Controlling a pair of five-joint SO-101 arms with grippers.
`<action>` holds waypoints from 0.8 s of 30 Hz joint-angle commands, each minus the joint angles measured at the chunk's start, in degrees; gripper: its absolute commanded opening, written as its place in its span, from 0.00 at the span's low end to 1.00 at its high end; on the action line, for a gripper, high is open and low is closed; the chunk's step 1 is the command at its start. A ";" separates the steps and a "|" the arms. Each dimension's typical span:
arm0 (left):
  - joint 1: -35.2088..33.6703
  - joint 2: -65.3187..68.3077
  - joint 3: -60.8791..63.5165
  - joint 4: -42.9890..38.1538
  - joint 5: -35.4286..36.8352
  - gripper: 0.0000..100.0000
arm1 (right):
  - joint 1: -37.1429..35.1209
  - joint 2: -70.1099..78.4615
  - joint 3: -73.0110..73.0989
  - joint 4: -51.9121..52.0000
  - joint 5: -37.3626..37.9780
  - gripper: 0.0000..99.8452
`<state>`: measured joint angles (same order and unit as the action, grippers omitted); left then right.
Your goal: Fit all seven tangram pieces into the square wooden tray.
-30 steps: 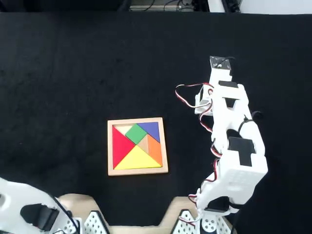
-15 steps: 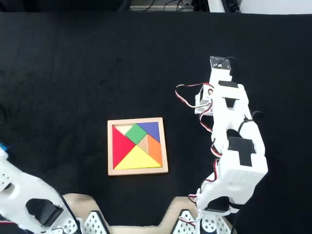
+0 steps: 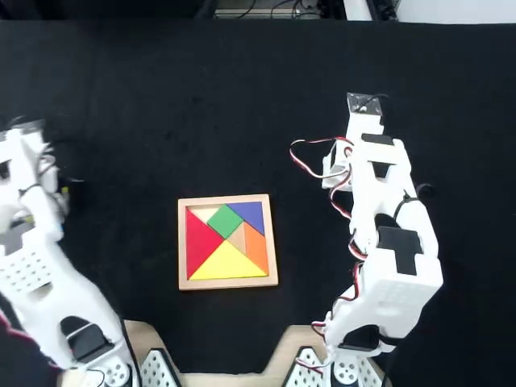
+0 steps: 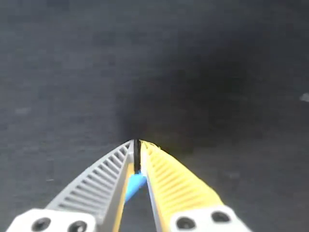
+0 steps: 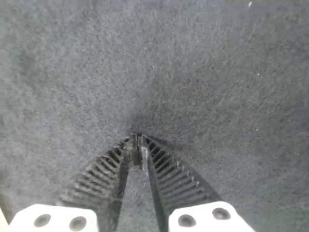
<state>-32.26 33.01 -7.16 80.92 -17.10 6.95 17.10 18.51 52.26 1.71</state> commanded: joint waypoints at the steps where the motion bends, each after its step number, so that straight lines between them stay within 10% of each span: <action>1: 7.43 0.00 0.31 2.02 -0.53 0.03 | -1.23 -0.22 -2.77 0.18 0.70 0.01; 7: 12.09 -1.85 -1.45 5.63 -2.90 0.03 | -1.23 -0.22 -2.77 0.18 2.37 0.01; 24: -13.58 -14.86 -0.22 13.80 -21.71 0.16 | -1.32 -0.22 -2.77 0.35 2.64 0.01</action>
<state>-44.31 20.00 -10.07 96.22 -35.30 6.86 17.10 18.51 52.26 3.74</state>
